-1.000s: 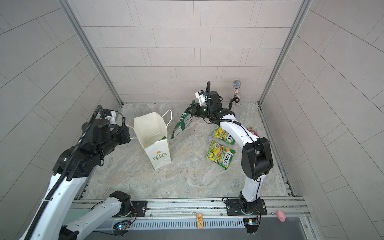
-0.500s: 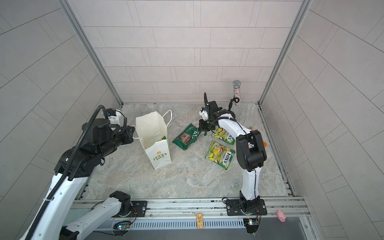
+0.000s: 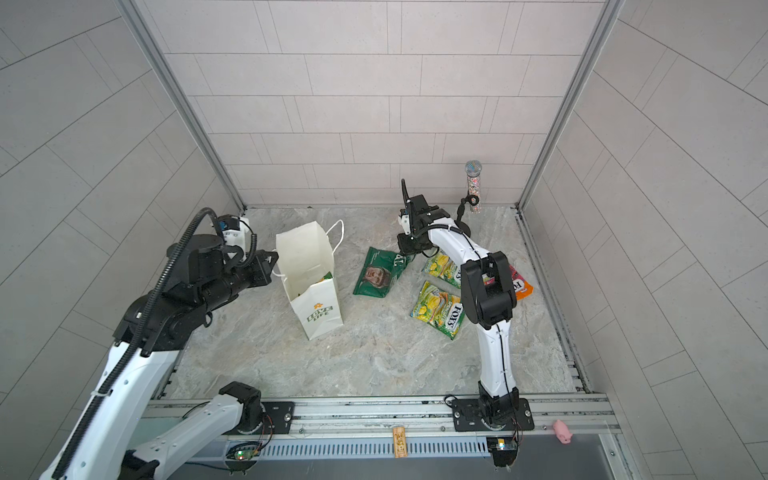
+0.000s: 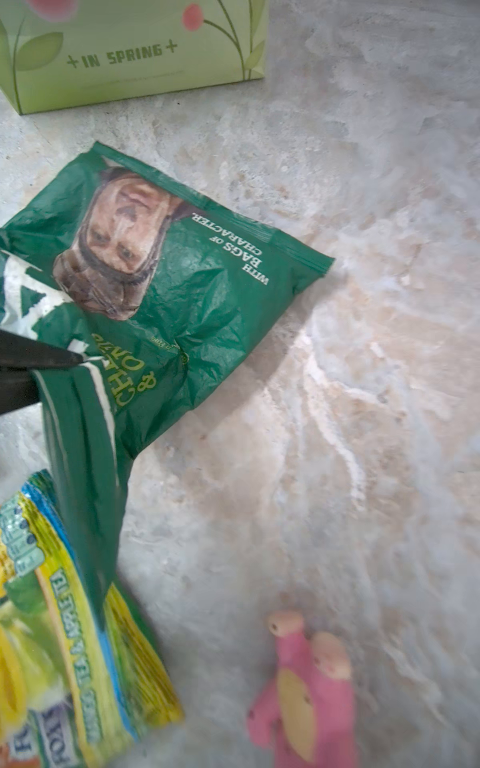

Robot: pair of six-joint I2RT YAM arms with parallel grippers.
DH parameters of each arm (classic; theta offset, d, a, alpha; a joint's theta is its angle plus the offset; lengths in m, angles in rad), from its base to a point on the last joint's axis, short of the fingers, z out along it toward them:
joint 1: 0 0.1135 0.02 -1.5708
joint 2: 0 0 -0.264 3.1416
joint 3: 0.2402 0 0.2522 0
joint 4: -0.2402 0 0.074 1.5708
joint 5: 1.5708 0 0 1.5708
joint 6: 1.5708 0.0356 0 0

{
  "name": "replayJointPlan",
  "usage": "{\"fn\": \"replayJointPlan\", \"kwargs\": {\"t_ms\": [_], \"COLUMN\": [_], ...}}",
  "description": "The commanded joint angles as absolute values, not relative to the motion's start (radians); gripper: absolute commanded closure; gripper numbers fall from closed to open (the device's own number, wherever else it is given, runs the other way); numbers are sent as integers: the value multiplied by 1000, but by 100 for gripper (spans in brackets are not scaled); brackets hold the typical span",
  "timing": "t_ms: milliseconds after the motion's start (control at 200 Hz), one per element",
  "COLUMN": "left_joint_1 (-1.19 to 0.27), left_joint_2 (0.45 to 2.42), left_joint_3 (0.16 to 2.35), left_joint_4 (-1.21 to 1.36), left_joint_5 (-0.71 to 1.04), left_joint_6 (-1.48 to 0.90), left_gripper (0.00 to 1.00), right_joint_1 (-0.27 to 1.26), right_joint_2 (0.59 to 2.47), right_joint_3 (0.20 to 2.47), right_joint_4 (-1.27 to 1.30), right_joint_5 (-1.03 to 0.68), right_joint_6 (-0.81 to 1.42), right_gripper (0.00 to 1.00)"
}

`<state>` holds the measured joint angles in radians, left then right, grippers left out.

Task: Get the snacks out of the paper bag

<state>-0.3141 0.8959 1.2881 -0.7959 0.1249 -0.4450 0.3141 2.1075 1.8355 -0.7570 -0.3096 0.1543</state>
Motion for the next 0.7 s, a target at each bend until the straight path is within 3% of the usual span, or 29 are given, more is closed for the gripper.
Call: {"fn": "replayJointPlan", "kwargs": {"t_ms": [0,155,265,340,545,695], "left_joint_1": [-308,-308,-309,-308,-308,-308], "left_joint_2": [893,890,886,886,903,936], "left_joint_3": [1278,1272,1267,1266,1268,1284], "left_joint_4": [-762,-759,-758,-755,-720,-703], "left_joint_5": [137,143,152,166,250,305], "left_joint_6": [-445,-448,-451,-448,-448,-447], "left_gripper": [100,100,100,100,100,100], "right_joint_1": [329,334,332,325,319,319], "right_joint_2": [2145,2194,2163,2134,1976,1811], "right_joint_3": [1915,1987,1936,1907,1816,1723], "right_joint_4": [-784,-838,-830,-829,-795,-751], "right_joint_5": [-287,-335,-238,-176,15,79], "right_joint_6": [100,98,102,110,164,216], "right_gripper": [100,100,75,63,47,42]}}
